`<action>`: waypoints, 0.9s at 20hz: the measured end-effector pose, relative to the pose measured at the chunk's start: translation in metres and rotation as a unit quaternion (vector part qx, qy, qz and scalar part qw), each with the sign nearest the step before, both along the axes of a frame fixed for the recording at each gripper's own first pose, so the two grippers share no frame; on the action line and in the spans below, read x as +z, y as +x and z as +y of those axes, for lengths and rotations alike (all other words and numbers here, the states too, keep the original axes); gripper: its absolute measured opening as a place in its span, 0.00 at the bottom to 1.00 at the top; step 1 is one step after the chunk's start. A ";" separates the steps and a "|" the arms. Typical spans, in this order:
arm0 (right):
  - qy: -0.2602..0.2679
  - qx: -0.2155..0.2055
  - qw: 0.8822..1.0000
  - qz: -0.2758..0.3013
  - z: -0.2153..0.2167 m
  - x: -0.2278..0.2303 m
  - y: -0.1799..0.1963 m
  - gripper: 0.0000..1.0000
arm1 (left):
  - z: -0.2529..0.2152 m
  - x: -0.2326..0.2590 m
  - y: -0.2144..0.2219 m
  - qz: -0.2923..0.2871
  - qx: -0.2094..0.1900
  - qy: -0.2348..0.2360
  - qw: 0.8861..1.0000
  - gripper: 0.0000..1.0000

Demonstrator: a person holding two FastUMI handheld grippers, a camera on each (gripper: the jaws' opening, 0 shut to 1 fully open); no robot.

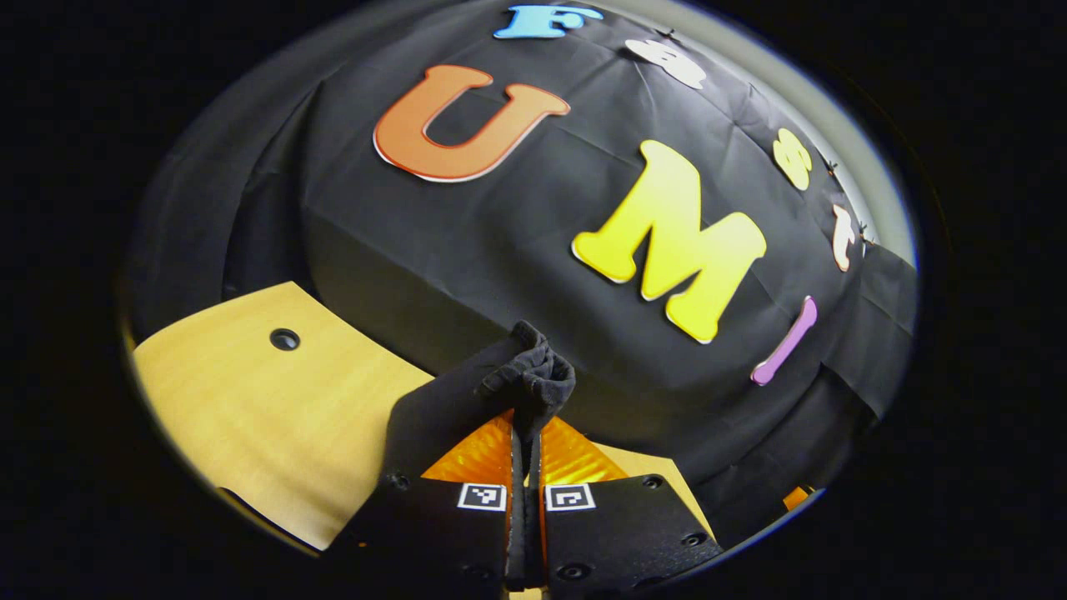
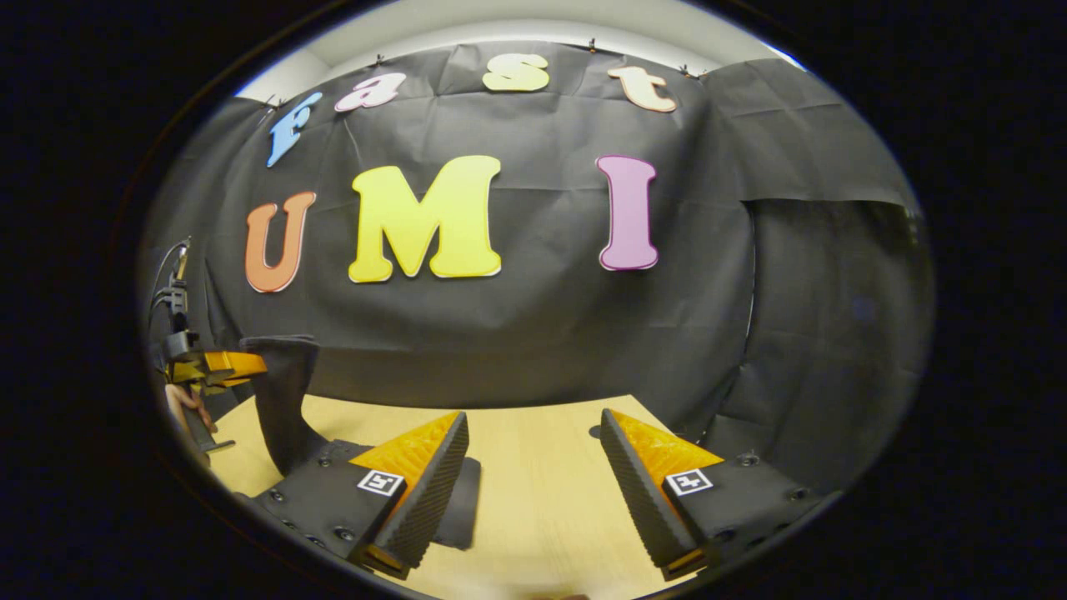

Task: Grasp the waist and the cuffs of the jeans and fold them to make the two legs overlap; first hold the waist and fold one-third of the jeans toward the cuffs, then hold the cuffs and fold the remaining one-third in the same direction to finish folding.

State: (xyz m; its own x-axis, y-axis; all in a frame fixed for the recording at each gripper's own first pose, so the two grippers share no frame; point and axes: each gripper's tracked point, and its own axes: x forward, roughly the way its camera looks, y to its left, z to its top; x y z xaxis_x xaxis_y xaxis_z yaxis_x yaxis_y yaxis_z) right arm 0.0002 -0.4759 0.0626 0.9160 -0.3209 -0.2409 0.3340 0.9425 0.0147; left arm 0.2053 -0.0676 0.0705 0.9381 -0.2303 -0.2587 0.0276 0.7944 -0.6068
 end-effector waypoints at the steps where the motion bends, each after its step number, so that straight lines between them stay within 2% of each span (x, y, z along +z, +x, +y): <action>1: -0.001 -0.003 1.000 0.002 -0.002 -0.001 -0.001 0.98 | -0.011 -0.003 -0.001 0.004 -0.010 -0.002 1.000 0.03; 11: 0.012 -0.031 0.999 0.019 -0.007 -0.011 -0.014 0.98 | -0.137 -0.046 -0.030 0.031 -0.115 0.043 0.992 0.04; 15: 0.014 -0.039 0.999 0.019 -0.018 -0.017 -0.025 0.99 | -0.173 -0.083 -0.046 0.051 -0.156 0.103 0.981 0.04; 18: 0.021 -0.048 0.998 0.022 -0.022 -0.022 -0.029 0.96 | -0.186 -0.113 -0.059 0.065 -0.171 0.146 0.972 0.04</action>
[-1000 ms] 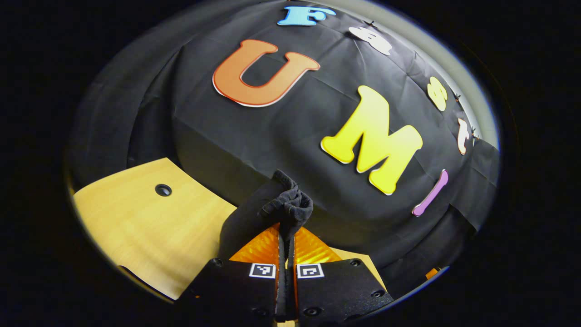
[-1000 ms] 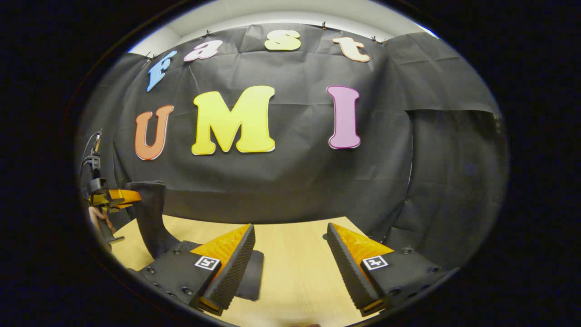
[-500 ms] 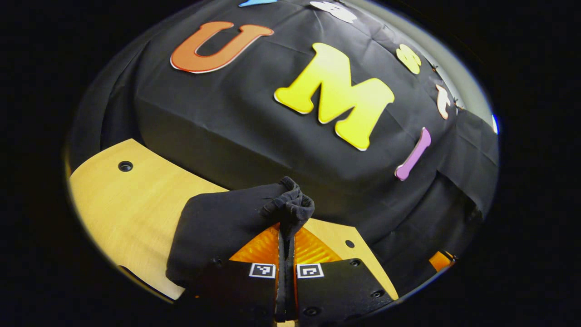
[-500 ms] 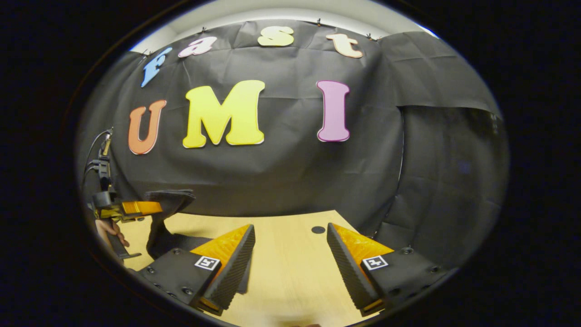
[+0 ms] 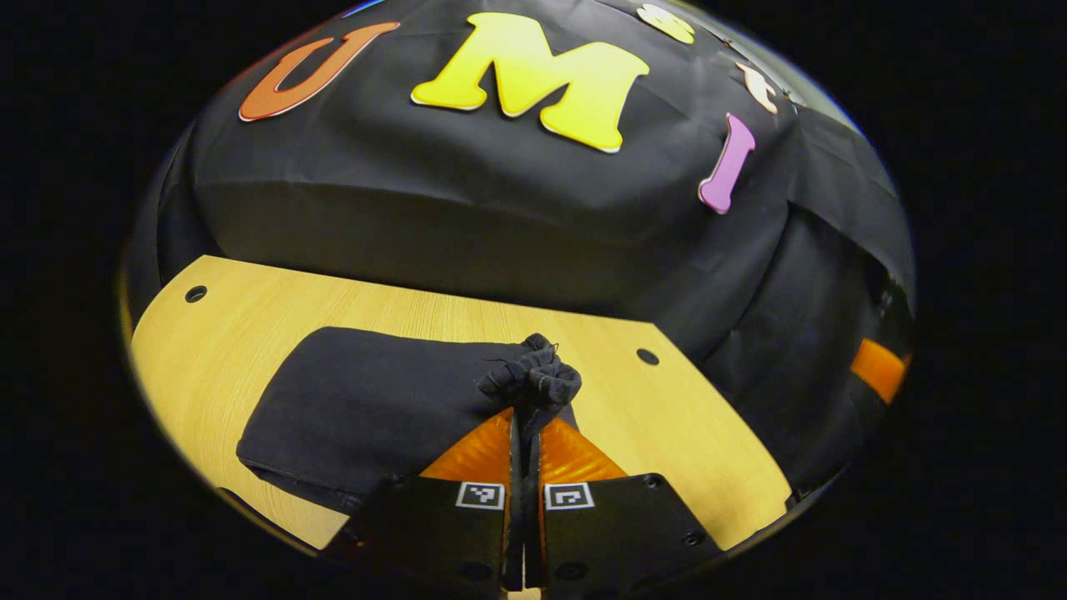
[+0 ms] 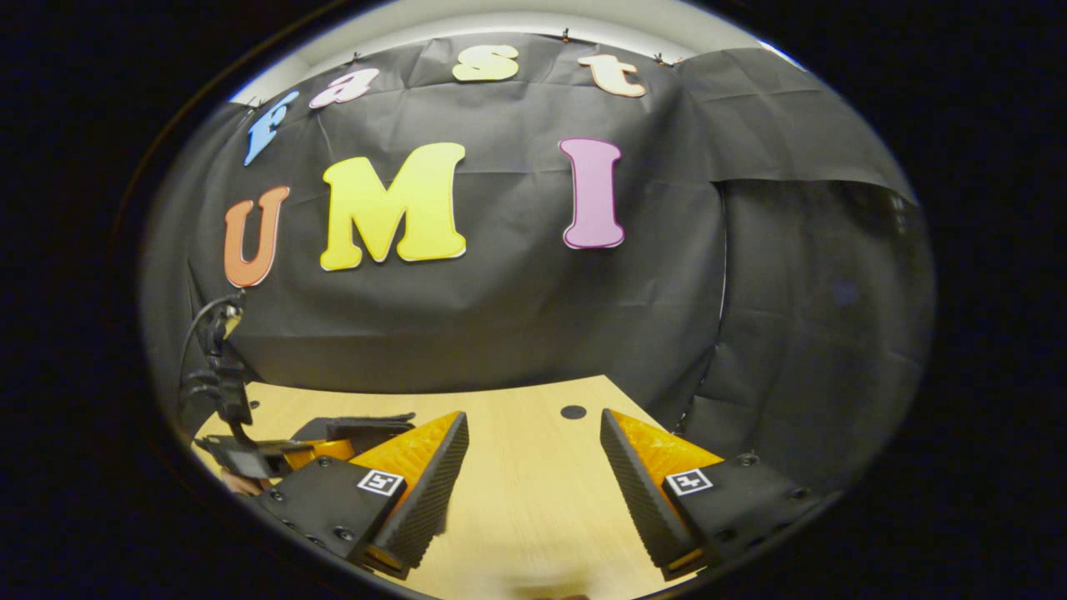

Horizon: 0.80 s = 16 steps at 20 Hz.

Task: Grasp the waist and the cuffs of the jeans and fold them to make the two legs overlap; first hold the waist and fold one-third of the jeans toward the cuffs, then hold the cuffs and fold the remaining one-third in the same direction to finish folding.

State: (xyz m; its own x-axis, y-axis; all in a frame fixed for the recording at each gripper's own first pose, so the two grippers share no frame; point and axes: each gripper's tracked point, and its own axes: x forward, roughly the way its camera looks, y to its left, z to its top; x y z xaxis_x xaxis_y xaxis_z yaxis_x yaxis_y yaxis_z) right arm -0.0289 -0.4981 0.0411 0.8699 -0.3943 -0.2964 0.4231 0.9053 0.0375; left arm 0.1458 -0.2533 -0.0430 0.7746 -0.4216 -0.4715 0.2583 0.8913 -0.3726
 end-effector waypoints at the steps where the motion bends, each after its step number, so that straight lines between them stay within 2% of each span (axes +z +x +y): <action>1: 0.002 -0.002 1.000 0.001 -0.001 -0.001 -0.001 0.96 | -0.004 -0.011 -0.005 0.004 -0.005 0.016 1.000 0.04; 7: 0.008 -0.011 1.000 0.007 -0.002 -0.009 -0.007 0.98 | -0.009 -0.058 -0.019 0.009 -0.030 0.101 0.994 0.05; 9: 0.004 -0.011 1.000 0.010 -0.002 -0.010 -0.008 0.98 | -0.013 -0.058 -0.022 0.009 -0.048 0.100 0.994 0.06; 10: 0.004 -0.011 1.000 0.011 -0.002 -0.011 -0.009 0.98 | -0.021 -0.063 -0.023 0.012 -0.057 0.089 0.994 0.14; 11: 0.004 -0.011 1.000 0.013 -0.002 -0.012 -0.008 0.98 | -0.031 -0.065 -0.028 0.015 -0.069 0.077 0.995 0.36; 14: 0.001 -0.010 1.000 0.014 0.000 -0.010 -0.009 0.98 | -0.032 -0.055 -0.031 -0.007 -0.074 0.097 0.993 1.00; 16: -0.003 -0.009 1.000 0.015 0.001 -0.010 -0.010 0.98 | -0.031 -0.051 -0.031 -0.013 -0.077 0.096 0.992 1.00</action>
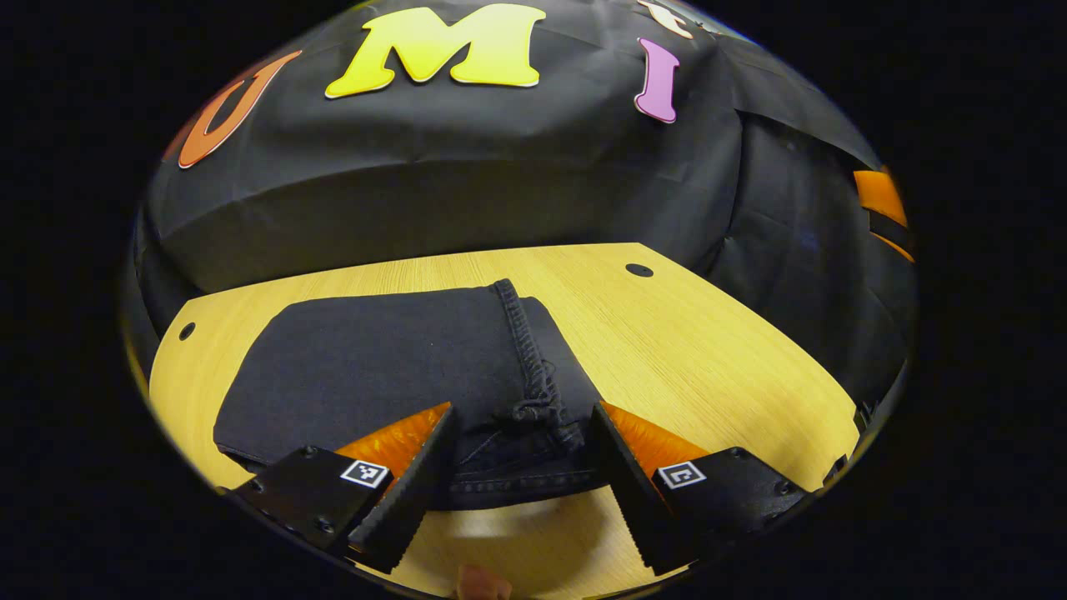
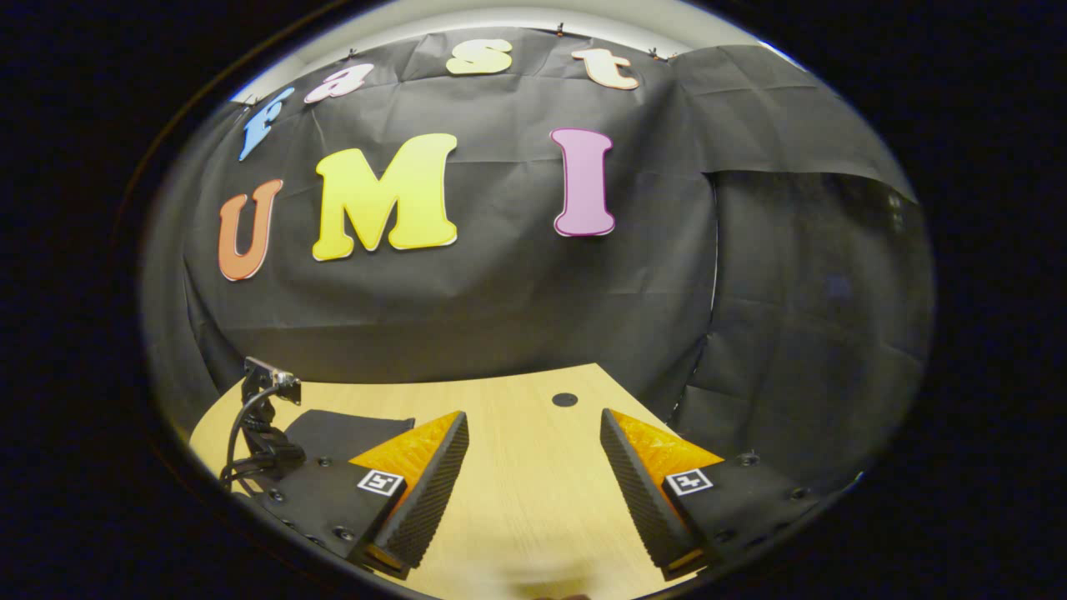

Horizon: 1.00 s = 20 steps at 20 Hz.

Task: Grasp the waist and the cuffs of the jeans and fold them to make the two legs overlap; first hold the waist and fold one-third of the jeans toward the cuffs, then hold the cuffs and fold the remaining one-third in the same direction to finish folding.

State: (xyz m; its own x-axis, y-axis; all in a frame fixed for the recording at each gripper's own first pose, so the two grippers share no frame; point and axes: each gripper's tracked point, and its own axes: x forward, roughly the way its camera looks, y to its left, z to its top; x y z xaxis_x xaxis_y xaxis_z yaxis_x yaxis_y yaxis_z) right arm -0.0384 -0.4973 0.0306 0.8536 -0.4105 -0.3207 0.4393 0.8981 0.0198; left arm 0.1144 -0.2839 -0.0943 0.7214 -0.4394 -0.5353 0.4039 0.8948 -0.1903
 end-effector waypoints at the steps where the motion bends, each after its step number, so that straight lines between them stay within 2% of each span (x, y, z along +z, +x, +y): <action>1: 0.001 0.001 1.000 0.001 0.001 -0.001 0.000 0.97 | 0.000 0.002 -0.001 -0.001 -0.002 -0.005 1.000 1.00; 5: 0.001 0.013 1.000 -0.002 0.012 0.002 0.005 0.97 | 0.030 0.040 -0.004 -0.043 0.002 -0.013 0.999 1.00; 9: 0.011 0.037 0.999 -0.017 0.037 0.010 0.025 0.98 | 0.090 0.101 0.001 -0.106 0.052 -0.030 0.993 1.00; 15: 0.016 0.102 0.994 -0.042 0.098 0.028 0.059 0.98 | 0.177 0.183 0.002 -0.184 0.132 -0.040 0.973 1.00; 20: 0.019 0.147 0.987 -0.068 0.144 0.050 0.073 0.97 | 0.220 0.224 -0.005 -0.237 0.181 -0.027 0.954 1.00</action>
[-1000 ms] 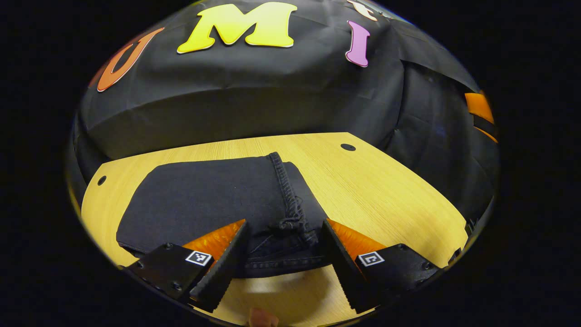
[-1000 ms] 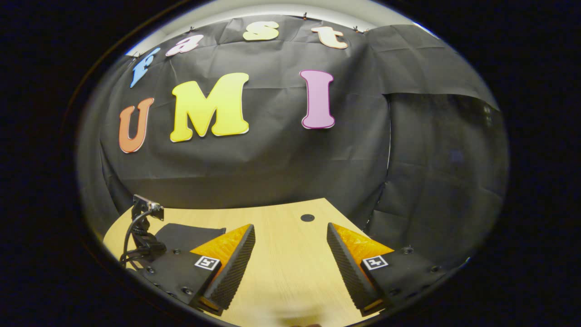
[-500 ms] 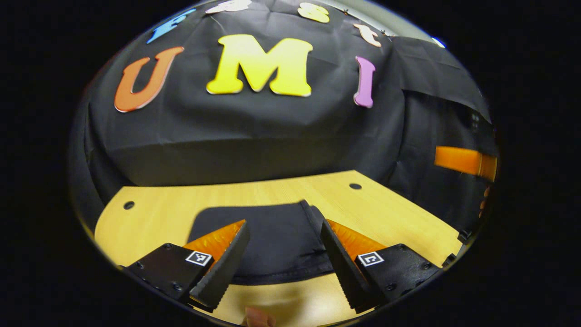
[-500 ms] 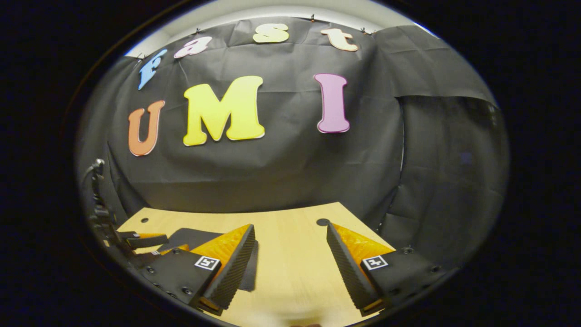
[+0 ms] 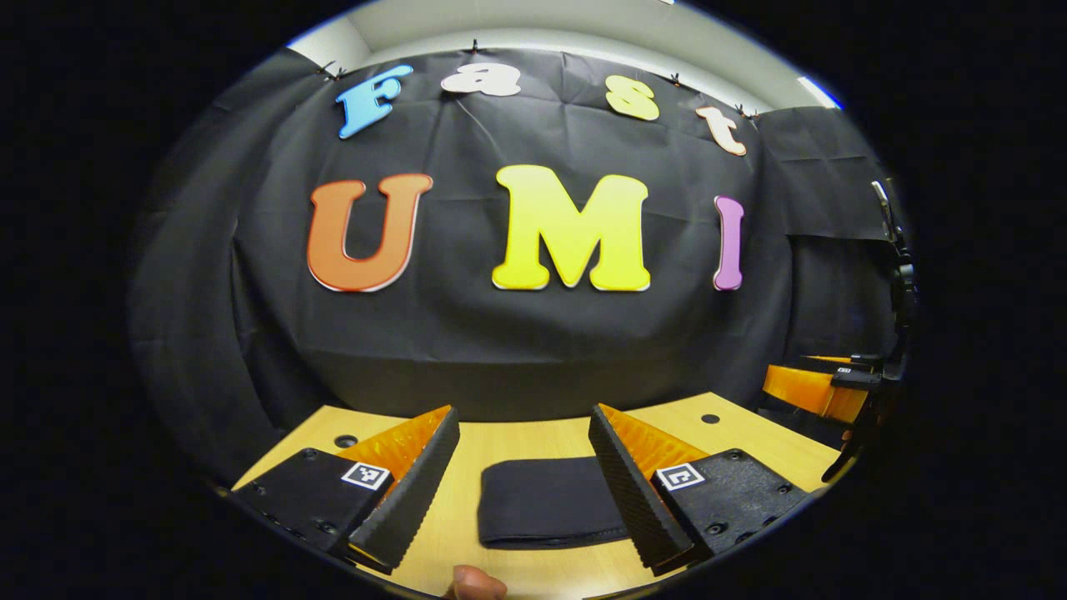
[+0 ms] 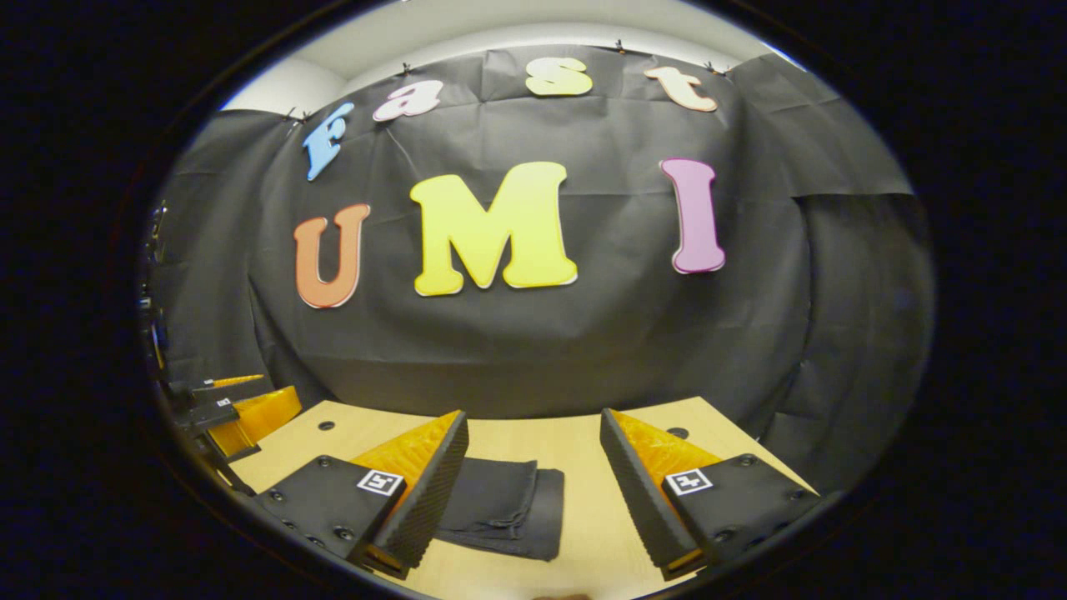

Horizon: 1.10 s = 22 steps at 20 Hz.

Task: Grasp the waist and the cuffs of the jeans and fold them to make the two legs overlap; first hold the waist and fold one-third of the jeans toward the cuffs, then hold the cuffs and fold the remaining one-third in the same direction to finish folding.

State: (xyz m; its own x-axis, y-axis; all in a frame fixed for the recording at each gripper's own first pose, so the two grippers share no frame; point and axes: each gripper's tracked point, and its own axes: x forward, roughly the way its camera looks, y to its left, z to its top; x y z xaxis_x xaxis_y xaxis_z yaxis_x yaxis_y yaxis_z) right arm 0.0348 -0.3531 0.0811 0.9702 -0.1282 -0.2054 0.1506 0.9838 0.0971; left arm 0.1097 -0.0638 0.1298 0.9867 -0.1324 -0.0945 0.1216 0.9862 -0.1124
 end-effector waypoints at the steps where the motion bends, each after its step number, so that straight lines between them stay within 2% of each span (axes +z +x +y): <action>1: 0.001 0.008 1.000 -0.002 0.008 0.001 0.001 0.98 | 0.004 0.004 -0.001 -0.003 0.009 -0.002 1.000 1.00; 7: -0.008 0.033 0.999 -0.006 0.031 0.004 -0.008 0.99 | 0.008 0.001 -0.025 0.004 0.014 -0.013 1.000 1.00; 8: -0.010 0.033 0.999 -0.006 0.031 0.005 -0.009 0.96 | 0.009 -0.002 -0.028 0.005 0.014 -0.010 1.000 0.99; 22: -0.005 0.042 0.999 -0.005 0.040 0.007 -0.020 0.97 | 0.019 0.000 -0.043 0.006 0.026 -0.021 0.999 1.00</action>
